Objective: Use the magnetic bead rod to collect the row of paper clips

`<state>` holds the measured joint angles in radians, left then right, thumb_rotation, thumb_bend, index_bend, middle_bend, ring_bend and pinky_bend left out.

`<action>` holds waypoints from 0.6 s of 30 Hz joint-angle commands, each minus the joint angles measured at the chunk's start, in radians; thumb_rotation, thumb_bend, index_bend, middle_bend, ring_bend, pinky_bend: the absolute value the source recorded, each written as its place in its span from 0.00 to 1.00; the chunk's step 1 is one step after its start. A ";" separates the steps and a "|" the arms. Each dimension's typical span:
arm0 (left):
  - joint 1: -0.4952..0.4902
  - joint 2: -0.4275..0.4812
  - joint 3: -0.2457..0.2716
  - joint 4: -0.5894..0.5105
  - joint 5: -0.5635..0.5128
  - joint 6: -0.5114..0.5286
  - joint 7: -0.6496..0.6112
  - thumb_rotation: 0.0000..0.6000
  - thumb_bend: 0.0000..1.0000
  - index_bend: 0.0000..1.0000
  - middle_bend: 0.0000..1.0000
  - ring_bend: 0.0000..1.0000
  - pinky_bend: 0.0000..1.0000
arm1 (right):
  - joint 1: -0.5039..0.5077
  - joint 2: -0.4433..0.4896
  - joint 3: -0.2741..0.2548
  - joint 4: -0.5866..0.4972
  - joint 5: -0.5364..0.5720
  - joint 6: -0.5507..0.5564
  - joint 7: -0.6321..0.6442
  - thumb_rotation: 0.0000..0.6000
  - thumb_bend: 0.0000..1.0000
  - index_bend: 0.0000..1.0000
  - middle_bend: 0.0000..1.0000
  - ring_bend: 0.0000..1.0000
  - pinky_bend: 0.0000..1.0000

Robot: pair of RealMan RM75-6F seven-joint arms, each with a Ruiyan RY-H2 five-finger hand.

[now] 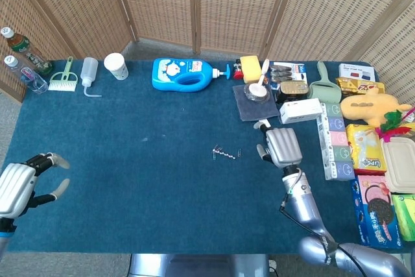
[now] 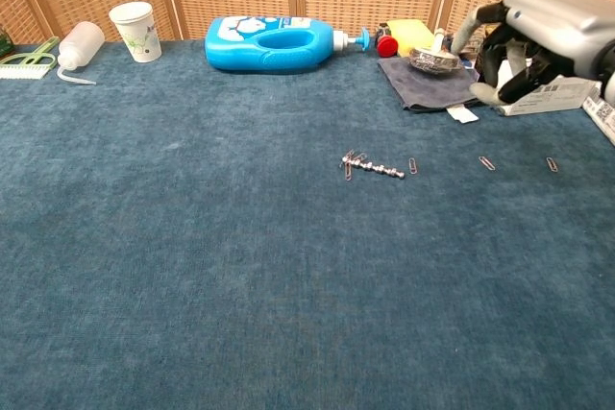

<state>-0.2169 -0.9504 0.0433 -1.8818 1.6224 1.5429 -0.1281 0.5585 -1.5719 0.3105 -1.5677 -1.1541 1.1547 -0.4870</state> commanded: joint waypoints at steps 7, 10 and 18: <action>-0.020 -0.013 -0.027 -0.009 -0.008 -0.050 0.008 0.96 0.30 0.44 0.45 0.45 0.77 | 0.058 -0.021 -0.013 0.038 0.039 -0.068 0.006 1.00 0.39 0.42 0.77 0.85 1.00; -0.022 -0.017 -0.033 -0.008 -0.012 -0.060 0.009 0.96 0.30 0.44 0.45 0.45 0.77 | 0.077 -0.029 -0.014 0.047 0.058 -0.086 -0.002 1.00 0.38 0.44 0.85 0.91 1.00; -0.026 -0.029 -0.043 -0.005 -0.015 -0.084 0.018 0.96 0.30 0.43 0.45 0.45 0.77 | 0.117 -0.065 -0.012 0.070 0.118 -0.094 -0.049 1.00 0.37 0.50 0.93 0.98 1.00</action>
<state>-0.2424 -0.9786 0.0011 -1.8868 1.6084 1.4601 -0.1109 0.6690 -1.6308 0.2985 -1.5014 -1.0457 1.0616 -0.5275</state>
